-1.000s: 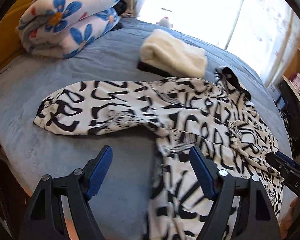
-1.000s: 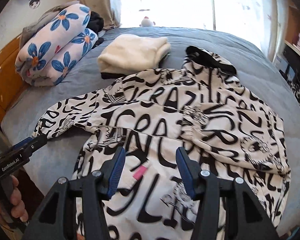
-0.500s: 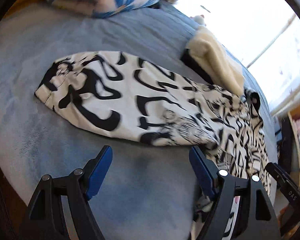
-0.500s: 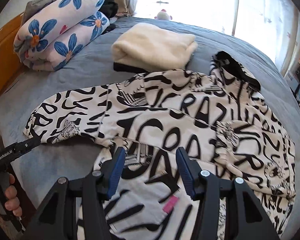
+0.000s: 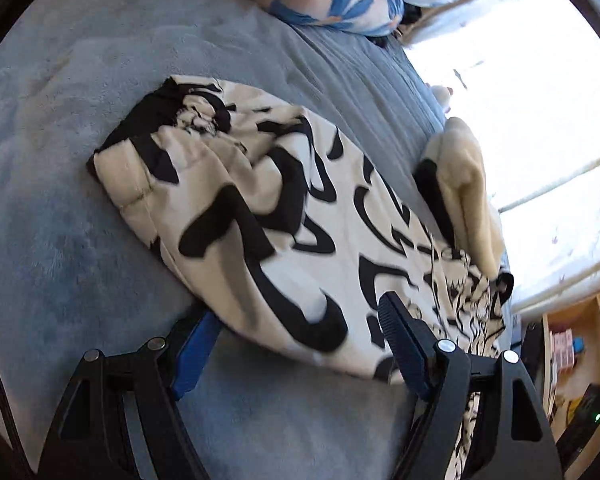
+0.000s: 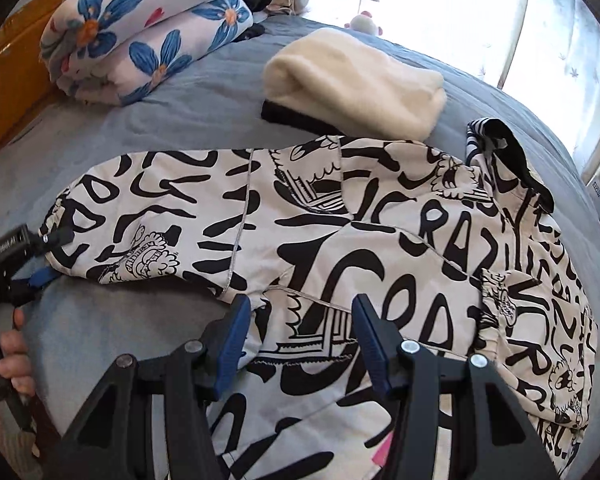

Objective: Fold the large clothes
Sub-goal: 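Move the left gripper to the other sleeve cuff and grasp it, then fold the held sleeve across the jacket body with the left gripper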

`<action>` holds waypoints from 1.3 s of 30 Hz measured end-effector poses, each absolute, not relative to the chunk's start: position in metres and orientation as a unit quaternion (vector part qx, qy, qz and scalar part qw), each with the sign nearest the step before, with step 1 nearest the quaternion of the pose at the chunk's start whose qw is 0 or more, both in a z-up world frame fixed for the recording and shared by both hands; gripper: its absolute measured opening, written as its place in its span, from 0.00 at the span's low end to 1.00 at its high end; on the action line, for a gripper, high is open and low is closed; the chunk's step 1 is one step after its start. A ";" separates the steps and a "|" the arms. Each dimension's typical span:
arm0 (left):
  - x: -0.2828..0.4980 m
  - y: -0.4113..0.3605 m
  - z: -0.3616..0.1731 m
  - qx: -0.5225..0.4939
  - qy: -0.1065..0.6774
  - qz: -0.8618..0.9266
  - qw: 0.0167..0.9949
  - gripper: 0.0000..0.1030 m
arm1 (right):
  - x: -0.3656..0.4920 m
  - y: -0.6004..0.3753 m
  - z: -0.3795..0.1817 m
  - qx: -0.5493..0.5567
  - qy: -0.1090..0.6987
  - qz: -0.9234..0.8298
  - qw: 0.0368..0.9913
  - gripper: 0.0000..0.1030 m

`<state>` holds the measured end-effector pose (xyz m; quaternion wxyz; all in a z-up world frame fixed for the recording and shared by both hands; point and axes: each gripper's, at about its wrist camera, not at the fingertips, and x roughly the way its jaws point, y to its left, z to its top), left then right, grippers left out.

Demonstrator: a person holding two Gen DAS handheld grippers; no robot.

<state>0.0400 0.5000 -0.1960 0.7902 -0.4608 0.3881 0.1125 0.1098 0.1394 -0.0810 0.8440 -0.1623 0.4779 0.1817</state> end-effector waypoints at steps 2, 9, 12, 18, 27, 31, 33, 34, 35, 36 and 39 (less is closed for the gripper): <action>0.045 0.505 -0.198 -0.465 0.382 0.118 0.790 0.75 | 0.112 0.142 -0.087 -0.162 0.484 0.182 0.840 0.51; 0.065 0.513 -0.195 -0.439 0.373 0.155 0.803 0.54 | 0.117 0.147 -0.102 -0.165 0.504 0.179 0.829 0.51; 0.069 0.513 -0.185 -0.407 0.371 0.174 0.816 0.21 | 0.116 0.147 -0.101 -0.165 0.504 0.179 0.829 0.51; 0.074 0.503 -0.156 -0.361 0.359 0.181 0.841 0.07 | 0.114 0.146 -0.100 -0.164 0.507 0.180 0.827 0.51; 0.080 0.455 -0.079 -0.283 0.312 0.147 0.895 0.06 | 0.114 0.127 -0.083 -0.137 0.497 0.175 0.839 0.51; 0.089 0.417 -0.047 -0.256 0.297 0.110 0.914 0.06 | 0.118 0.104 -0.074 -0.116 0.495 0.162 0.846 0.51; 0.097 0.390 -0.032 -0.240 0.294 0.085 0.921 0.06 | 0.120 0.089 -0.069 -0.101 0.494 0.153 0.850 0.51; 0.101 0.378 -0.026 -0.234 0.294 0.073 0.924 0.06 | 0.122 0.078 -0.066 -0.093 0.492 0.147 0.853 0.51; 0.104 0.365 -0.021 -0.229 0.295 0.061 0.926 0.06 | 0.123 0.068 -0.062 -0.085 0.491 0.140 0.856 0.51; 0.109 0.350 -0.016 -0.223 0.296 0.046 0.927 0.06 | 0.124 0.059 -0.060 -0.080 0.490 0.135 0.858 0.51; 0.122 0.308 -0.006 -0.203 0.303 0.012 0.931 0.06 | 0.126 0.022 -0.052 -0.060 0.484 0.113 0.866 0.51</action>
